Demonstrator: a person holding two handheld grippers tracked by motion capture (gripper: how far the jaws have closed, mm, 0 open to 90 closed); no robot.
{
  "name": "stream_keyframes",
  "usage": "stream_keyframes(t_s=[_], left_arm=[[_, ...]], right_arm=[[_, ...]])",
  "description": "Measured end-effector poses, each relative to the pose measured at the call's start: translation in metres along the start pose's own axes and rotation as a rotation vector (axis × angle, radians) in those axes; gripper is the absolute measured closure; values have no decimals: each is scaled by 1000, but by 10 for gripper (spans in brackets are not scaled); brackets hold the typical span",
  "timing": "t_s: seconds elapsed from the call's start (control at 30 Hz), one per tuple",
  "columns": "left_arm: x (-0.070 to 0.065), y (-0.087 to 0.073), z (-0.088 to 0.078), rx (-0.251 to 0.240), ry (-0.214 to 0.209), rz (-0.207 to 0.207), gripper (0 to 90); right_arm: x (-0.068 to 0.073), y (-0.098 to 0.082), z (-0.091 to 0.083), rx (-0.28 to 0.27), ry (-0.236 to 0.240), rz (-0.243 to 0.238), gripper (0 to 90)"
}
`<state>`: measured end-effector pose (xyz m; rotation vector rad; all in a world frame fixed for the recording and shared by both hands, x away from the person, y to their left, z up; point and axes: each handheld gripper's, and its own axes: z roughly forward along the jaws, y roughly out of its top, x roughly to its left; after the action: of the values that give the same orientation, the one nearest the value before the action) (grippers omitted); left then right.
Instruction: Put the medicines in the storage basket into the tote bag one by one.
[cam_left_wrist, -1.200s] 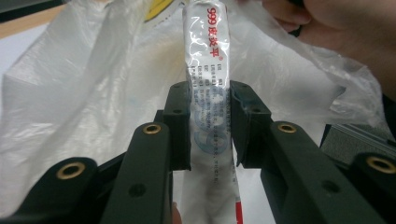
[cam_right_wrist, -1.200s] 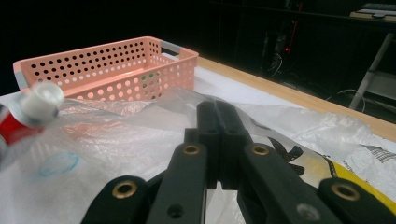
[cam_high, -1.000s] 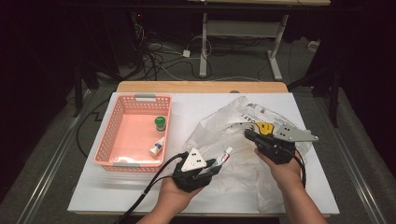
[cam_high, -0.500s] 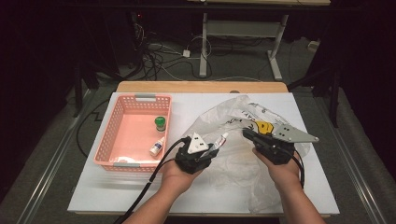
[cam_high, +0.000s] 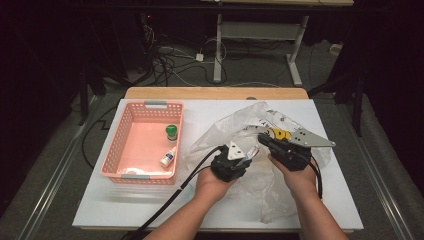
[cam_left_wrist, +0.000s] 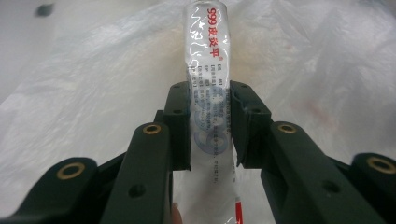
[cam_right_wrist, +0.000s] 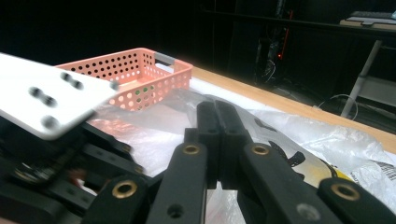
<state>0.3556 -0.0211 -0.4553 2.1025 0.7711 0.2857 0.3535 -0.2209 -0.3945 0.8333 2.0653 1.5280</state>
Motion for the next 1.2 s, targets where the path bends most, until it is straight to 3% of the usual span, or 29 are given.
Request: stream_keyframes(t_s=[0.33,0.4,0.53,0.6,0.8,1.2], left_arm=[[6,10,44,-8,60,-47,692],[7,10,46,-13,46,-72,683],[3,10,36,-28,2,-73,491],[1,7,27,-43,-6,-56,484],[-8,-7,1,-82,-93,-78,374],[-11,-33,-45,-96,-193,-65,147]], right_arm=[[-2,0,-1,-14,15,17,900],[-2,0,-1,-15,17,20,900],[-4,0,-2,-18,21,20,900],[-4,0,-3,-18,25,23,900],[-3,-2,-5,-15,30,16,900],[-1,-3,-8,-5,23,5,900]])
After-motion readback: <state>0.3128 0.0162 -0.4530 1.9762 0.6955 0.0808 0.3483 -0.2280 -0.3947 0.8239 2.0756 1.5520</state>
